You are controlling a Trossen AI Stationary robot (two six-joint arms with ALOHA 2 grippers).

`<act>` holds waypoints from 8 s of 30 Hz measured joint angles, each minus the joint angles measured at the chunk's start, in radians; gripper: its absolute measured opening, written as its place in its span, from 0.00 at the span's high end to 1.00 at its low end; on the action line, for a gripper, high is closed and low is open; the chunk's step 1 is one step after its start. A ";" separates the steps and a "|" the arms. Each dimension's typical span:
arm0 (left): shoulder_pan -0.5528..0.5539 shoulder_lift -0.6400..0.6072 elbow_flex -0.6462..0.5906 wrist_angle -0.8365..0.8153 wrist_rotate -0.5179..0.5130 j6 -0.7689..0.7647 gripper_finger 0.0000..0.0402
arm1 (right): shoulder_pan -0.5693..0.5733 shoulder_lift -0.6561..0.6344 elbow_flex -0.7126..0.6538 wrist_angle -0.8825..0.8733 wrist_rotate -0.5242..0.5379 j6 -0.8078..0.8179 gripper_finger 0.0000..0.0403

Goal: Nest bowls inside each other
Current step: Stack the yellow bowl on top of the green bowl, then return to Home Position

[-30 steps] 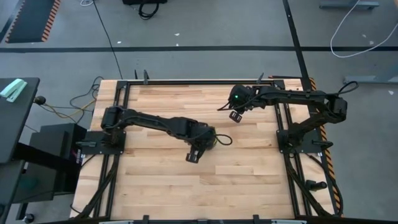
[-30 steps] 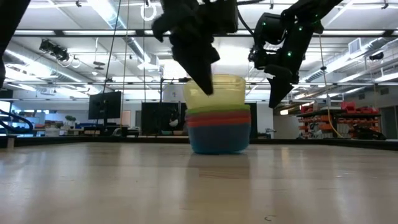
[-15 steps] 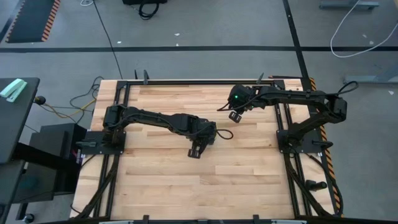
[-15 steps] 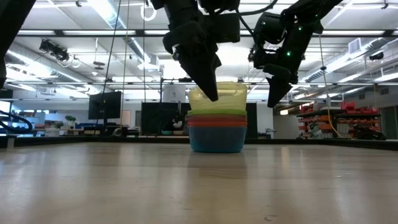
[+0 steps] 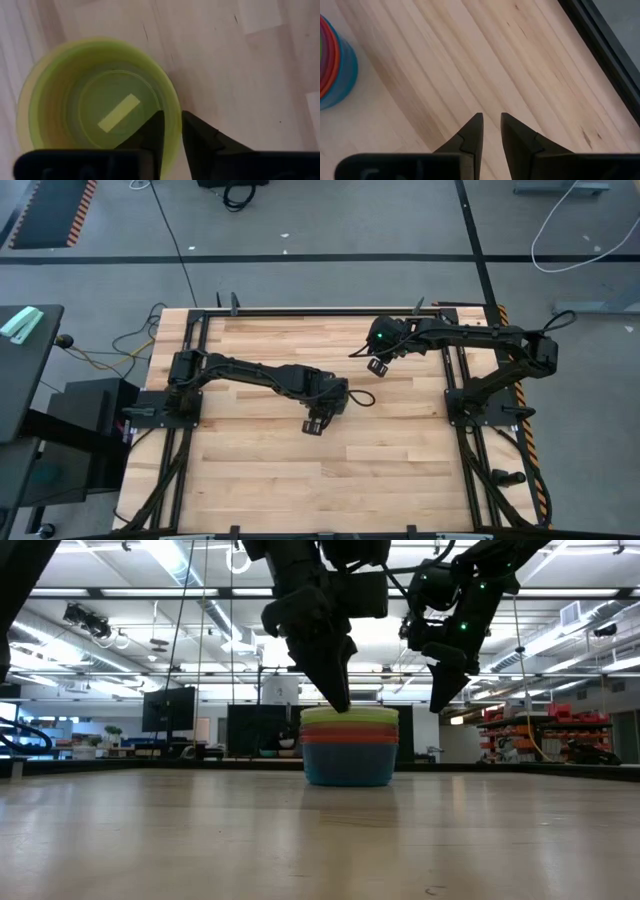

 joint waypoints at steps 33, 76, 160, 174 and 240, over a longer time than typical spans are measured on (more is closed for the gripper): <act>0.005 -0.010 0.553 -0.358 -0.083 0.022 0.85 | 0.173 -0.088 -0.001 0.014 -0.018 0.003 0.82; 0.054 -0.260 0.714 -0.212 0.045 -0.061 0.84 | 0.972 -0.701 -0.003 0.450 -0.198 -0.036 0.82; 0.069 -1.852 -1.215 0.853 0.045 -0.231 0.80 | 1.167 -1.009 -0.697 1.372 -0.306 -0.130 0.81; 0.069 -1.988 -1.214 0.770 0.045 -0.198 0.79 | 1.167 -1.085 -0.697 1.325 -0.307 -0.139 0.82; 0.070 -2.014 -1.603 1.232 0.105 -0.307 0.79 | 1.167 -1.386 -0.947 1.576 -0.352 0.012 0.81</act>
